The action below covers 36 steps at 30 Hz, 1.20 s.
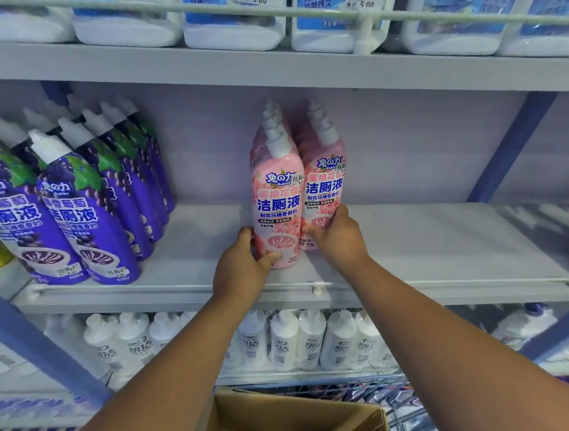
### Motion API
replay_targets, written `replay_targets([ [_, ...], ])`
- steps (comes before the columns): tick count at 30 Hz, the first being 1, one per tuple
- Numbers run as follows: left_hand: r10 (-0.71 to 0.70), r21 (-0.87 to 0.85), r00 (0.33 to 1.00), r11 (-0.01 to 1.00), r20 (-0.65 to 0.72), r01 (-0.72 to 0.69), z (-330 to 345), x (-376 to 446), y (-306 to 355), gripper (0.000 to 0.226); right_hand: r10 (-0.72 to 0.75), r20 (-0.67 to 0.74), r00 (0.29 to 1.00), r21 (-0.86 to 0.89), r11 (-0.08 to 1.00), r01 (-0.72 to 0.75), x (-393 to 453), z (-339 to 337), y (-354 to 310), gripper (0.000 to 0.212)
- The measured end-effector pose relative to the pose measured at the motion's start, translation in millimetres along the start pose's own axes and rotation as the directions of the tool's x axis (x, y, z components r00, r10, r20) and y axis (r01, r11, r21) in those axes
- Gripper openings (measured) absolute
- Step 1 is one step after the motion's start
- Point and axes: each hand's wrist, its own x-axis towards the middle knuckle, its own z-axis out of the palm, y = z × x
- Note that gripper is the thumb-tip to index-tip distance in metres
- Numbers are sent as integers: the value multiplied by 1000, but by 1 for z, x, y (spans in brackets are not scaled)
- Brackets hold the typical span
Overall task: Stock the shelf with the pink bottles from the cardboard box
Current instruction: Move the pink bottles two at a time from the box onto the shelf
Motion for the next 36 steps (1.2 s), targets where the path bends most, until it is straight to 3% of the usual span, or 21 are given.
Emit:
replay_targets([
  [6, 4, 54, 1000, 999, -6, -4, 1, -1, -2, 42, 23, 74, 997, -17, 1000, -22, -3, -1, 2, 60],
  [10, 15, 125, 1000, 992, 12, -16, -1, -8, 3, 58, -2, 190, 982, -238, 970, 48, -27, -10, 15, 58],
  [12, -2, 216, 1000, 976, 30, -5, -1, -16, 9, 75, -21, 229, 973, -354, 929, 103, -47, -13, 23, 55],
  [18, 112, 496, 992, 859, 65, -129, -2, -64, 15, 60, -92, 279, 956, -667, 697, 262, -109, -42, 28, 68],
  [21, 92, 591, 987, 793, 128, -151, -2, -99, 13, 70, -116, 337, 934, -669, 668, 325, -140, -55, 39, 70],
  [25, 129, 598, 981, 779, 143, -190, 0, -152, 11, 68, -166, 354, 920, -619, 696, 364, -180, -68, 62, 72],
  [32, 27, 624, 975, 765, 220, -162, 21, -230, -7, 68, -117, 470, 875, -607, 676, 417, -243, -60, 123, 74],
  [36, -62, 583, 955, 803, 291, -126, 33, -254, -37, 67, -19, 534, 845, -592, 706, 390, -270, -41, 160, 74],
])
